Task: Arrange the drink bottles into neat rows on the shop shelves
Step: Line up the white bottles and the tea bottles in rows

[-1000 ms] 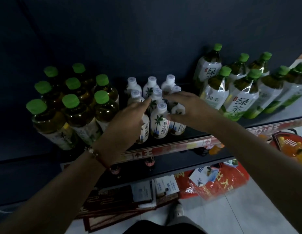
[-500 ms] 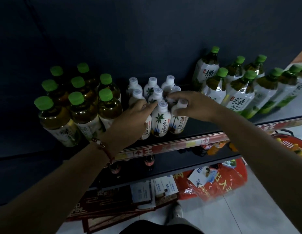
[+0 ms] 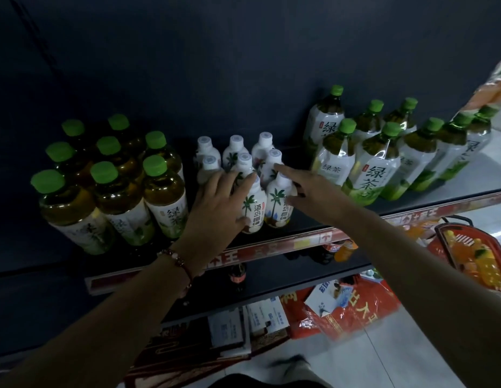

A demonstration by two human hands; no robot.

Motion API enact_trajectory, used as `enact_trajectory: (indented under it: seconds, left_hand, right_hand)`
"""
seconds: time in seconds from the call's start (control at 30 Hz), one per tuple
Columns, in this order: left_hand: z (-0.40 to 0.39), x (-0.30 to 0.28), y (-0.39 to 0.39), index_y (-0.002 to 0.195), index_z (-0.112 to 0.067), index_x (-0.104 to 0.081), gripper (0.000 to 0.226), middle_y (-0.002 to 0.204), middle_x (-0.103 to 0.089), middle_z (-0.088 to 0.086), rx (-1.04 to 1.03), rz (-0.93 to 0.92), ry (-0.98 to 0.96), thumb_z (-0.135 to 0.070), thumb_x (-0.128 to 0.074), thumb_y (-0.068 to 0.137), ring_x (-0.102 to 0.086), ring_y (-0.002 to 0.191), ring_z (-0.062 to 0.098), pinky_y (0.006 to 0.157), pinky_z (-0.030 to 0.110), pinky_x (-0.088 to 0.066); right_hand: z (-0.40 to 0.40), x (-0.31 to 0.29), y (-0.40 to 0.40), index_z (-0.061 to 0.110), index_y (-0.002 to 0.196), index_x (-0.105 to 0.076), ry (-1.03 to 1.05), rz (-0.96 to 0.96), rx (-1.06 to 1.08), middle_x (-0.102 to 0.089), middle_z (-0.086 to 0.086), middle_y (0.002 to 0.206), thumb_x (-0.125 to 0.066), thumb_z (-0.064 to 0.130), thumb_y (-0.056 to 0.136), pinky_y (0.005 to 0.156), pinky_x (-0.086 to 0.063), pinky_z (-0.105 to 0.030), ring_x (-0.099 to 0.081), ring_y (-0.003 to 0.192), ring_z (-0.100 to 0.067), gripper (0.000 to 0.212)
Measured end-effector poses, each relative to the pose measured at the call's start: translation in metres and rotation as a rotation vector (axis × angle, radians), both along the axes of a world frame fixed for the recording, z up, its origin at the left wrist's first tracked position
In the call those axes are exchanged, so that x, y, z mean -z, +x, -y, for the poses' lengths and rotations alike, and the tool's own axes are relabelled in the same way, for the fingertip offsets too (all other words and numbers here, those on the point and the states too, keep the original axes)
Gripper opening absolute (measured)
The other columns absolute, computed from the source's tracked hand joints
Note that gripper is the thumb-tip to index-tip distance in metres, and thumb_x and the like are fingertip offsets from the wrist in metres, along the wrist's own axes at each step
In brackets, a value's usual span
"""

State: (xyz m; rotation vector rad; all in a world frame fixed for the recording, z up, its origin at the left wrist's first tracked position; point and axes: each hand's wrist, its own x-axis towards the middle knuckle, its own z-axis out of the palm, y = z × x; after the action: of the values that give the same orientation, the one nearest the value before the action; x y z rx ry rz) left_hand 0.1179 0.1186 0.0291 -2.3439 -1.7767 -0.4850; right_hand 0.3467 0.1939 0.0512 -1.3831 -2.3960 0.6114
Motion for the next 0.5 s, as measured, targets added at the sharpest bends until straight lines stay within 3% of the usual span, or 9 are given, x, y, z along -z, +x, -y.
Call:
enact_trajectory:
  seconds: [0.17, 0.23, 0.3, 0.4, 0.5]
  left_hand:
    - [0.000, 0.006, 0.002, 0.151, -0.023, -0.035, 0.087, 0.145, -0.042, 0.011, -0.055, -0.031, 0.041, -0.042, -0.075, 0.077, -0.033, 0.138, 0.034, 0.111, 0.052, -0.032]
    - [0.003, 0.000, 0.011, 0.150, -0.021, -0.037, 0.078, 0.148, -0.039, 0.014, -0.062, -0.002, 0.075, -0.049, -0.064, 0.082, -0.029, 0.142, 0.036, 0.115, 0.056, -0.024]
    - [0.003, -0.011, 0.031, 0.149, -0.021, -0.037, 0.073, 0.151, -0.037, 0.013, -0.031, 0.102, 0.100, -0.053, -0.052, 0.086, -0.027, 0.143, 0.034, 0.117, 0.056, -0.023]
    - [-0.009, -0.036, 0.081, 0.153, -0.028, -0.030, 0.072, 0.153, -0.033, 0.002, 0.020, 0.315, 0.083, -0.052, -0.052, 0.089, -0.028, 0.143, 0.024, 0.116, 0.046, -0.028]
    - [-0.051, -0.055, 0.140, 0.156, -0.032, -0.019, 0.078, 0.155, -0.029, -0.003, 0.032, 0.575, -0.063, -0.054, -0.057, 0.091, -0.029, 0.142, 0.017, 0.110, 0.032, -0.031]
  right_hand:
    - [0.004, -0.004, 0.003, 0.036, 0.151, -0.028, 0.018, -0.005, -0.025, -0.052, 0.001, 0.134, -0.067, 0.025, 0.088, 0.086, -0.043, -0.025, -0.052, 0.107, -0.009, 0.075]
    - [0.006, -0.015, 0.012, 0.035, 0.149, -0.032, 0.056, -0.002, -0.042, -0.051, 0.003, 0.136, -0.067, 0.031, 0.088, 0.090, -0.042, -0.024, -0.052, 0.113, -0.010, 0.070]
    - [0.008, -0.034, 0.032, 0.028, 0.144, -0.043, 0.144, -0.052, -0.023, -0.051, 0.002, 0.139, -0.067, 0.030, 0.089, 0.099, -0.037, -0.020, -0.050, 0.123, -0.013, 0.060]
    - [0.001, -0.058, 0.086, 0.022, 0.134, -0.056, 0.304, -0.155, 0.101, -0.054, 0.001, 0.134, -0.067, 0.025, 0.088, 0.099, -0.036, -0.021, -0.049, 0.122, -0.013, 0.048]
    - [-0.025, -0.066, 0.138, 0.020, 0.135, -0.052, 0.373, -0.152, 0.312, -0.051, -0.004, 0.135, -0.066, 0.032, 0.087, 0.095, -0.035, -0.023, -0.048, 0.124, -0.022, 0.050]
